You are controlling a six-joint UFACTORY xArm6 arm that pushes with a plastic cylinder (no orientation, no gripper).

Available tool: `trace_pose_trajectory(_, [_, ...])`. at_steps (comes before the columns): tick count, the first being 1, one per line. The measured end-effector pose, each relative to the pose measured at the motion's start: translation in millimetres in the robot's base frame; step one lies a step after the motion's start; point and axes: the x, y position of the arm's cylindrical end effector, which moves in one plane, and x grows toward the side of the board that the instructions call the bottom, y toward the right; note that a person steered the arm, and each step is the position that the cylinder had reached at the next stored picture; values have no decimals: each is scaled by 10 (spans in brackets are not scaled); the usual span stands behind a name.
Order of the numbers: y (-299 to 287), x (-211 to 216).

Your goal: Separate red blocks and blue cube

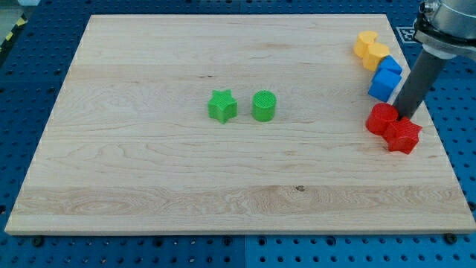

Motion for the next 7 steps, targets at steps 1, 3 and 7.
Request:
trace_pose_trajectory(1, [19,132])
trace_pose_trajectory(3, [73,339])
trace_pose_trajectory(7, [164,452])
